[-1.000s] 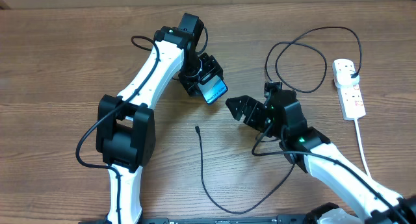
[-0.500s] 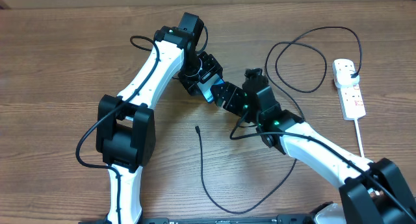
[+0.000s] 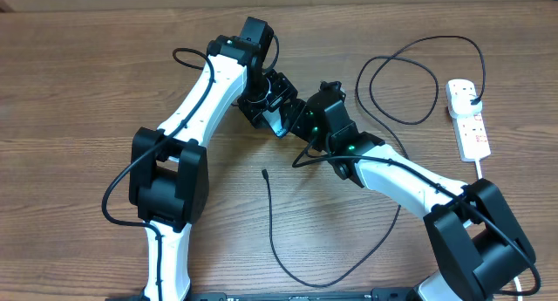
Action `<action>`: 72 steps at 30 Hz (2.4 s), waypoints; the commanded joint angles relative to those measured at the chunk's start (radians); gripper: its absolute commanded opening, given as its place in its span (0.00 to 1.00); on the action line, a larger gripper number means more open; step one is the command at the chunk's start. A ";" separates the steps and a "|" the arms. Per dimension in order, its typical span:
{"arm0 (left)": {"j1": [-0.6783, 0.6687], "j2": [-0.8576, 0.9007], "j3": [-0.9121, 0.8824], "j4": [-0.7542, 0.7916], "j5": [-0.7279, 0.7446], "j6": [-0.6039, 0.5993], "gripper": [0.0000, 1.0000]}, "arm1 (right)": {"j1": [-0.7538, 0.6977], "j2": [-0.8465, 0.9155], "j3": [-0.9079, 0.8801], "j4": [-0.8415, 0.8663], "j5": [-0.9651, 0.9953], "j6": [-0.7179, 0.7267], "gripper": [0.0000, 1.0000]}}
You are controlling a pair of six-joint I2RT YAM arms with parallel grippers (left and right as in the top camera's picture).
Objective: Plug charger to phone and switch on socket
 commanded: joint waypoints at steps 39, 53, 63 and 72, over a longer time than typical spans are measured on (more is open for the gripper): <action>-0.010 -0.043 0.038 0.011 -0.002 0.106 1.00 | 0.008 0.003 0.039 -0.086 0.014 0.022 0.04; 0.026 -0.362 -0.051 -0.082 -0.173 0.358 1.00 | -0.114 -0.372 0.058 -0.347 -0.084 -0.086 0.04; 0.082 -0.879 -0.889 0.654 0.064 0.215 1.00 | -0.236 -0.443 0.049 -0.411 -0.326 -0.085 0.04; 0.130 -0.813 -1.372 1.650 0.195 -0.220 1.00 | -0.243 -0.299 0.049 -0.116 -0.546 0.068 0.04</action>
